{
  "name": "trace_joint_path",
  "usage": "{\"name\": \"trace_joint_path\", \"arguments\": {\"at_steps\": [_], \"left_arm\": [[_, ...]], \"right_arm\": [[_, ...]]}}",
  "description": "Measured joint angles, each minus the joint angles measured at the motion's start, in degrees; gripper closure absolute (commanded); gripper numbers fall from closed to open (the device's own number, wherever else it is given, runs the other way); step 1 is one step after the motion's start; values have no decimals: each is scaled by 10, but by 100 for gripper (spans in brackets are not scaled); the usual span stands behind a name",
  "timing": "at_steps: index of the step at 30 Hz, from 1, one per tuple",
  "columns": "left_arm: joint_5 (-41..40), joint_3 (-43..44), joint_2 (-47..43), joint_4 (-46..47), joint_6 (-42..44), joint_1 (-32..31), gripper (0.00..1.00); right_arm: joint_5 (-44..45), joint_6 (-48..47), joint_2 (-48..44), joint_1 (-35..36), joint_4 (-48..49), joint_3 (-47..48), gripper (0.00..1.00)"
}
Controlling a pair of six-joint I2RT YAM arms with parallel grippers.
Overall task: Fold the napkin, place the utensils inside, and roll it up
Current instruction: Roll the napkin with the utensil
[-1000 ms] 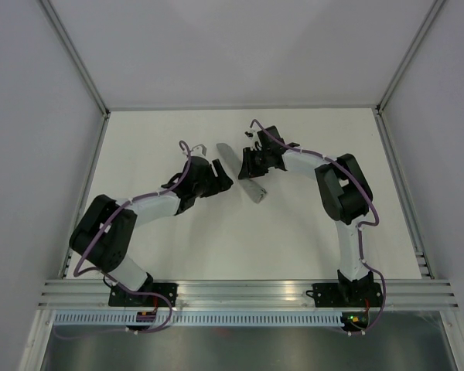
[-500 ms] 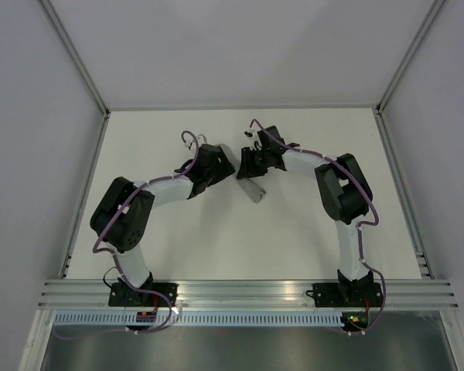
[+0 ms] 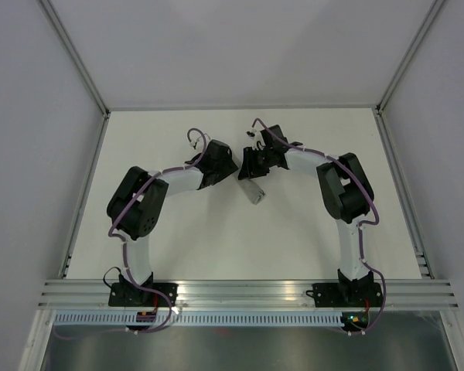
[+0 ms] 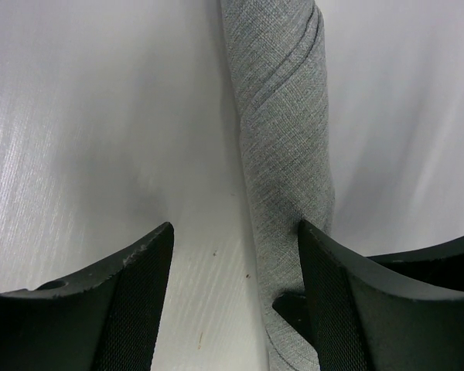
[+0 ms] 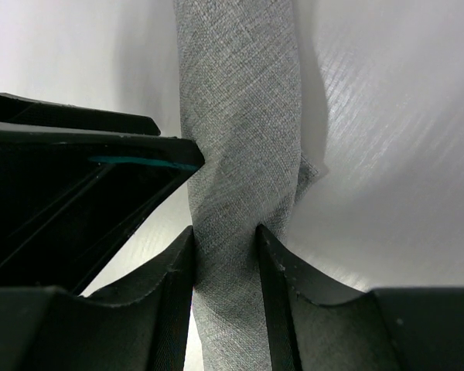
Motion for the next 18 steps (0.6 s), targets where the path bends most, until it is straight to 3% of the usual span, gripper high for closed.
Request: {"name": "trace_joint_path", "arguments": {"at_steps": [18], "left_arm": [[3, 101, 60, -58, 2, -2, 28]], "right_arm": [[-36, -49, -88, -31, -51, 3, 50]]}}
